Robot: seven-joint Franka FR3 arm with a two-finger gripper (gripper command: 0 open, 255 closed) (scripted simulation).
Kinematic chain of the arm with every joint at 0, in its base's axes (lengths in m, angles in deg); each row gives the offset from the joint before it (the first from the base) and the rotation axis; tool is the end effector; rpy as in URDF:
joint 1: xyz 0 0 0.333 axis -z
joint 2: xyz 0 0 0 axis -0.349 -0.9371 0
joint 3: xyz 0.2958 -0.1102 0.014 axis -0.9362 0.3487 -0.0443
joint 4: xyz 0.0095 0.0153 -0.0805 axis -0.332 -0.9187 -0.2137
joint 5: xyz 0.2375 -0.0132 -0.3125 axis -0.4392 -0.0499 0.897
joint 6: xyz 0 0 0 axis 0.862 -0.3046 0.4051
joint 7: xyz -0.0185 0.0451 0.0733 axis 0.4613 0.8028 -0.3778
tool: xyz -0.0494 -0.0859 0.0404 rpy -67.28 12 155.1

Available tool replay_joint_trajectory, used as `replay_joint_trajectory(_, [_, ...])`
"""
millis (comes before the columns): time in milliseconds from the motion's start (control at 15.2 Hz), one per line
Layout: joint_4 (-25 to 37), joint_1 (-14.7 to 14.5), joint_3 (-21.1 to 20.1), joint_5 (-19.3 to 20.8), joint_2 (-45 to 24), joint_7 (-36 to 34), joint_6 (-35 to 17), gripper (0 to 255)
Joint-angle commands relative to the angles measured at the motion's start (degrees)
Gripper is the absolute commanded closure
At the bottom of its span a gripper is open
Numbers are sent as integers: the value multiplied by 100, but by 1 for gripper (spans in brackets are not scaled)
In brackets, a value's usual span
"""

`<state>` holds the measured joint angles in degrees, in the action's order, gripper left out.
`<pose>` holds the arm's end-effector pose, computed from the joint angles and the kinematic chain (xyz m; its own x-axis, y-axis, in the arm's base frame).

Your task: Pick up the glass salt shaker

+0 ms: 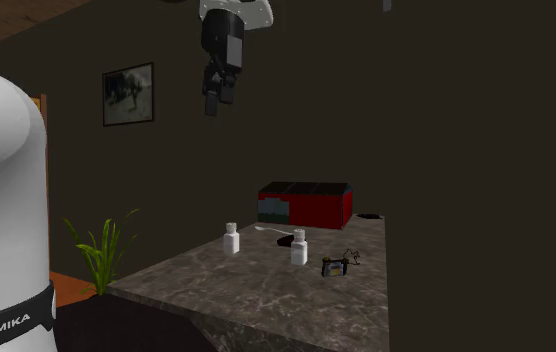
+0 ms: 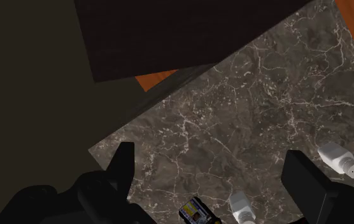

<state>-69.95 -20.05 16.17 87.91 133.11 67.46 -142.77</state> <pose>0.2969 -0.0328 0.5560 0.9724 -0.2156 -0.0897 -0.2143 -0.9765 0.0242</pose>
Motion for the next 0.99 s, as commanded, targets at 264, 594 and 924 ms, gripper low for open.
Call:
replay_joint_trajectory(264, [-162, -50, -91, -114, -599, -214, -822, 0])
replay_joint_trajectory(594, [-169, -112, -194, -234, -1500, -455, -1812, 0])
replay_joint_trajectory(924, [41, -166, -285, -326, -2521, -672, -2706, 0])
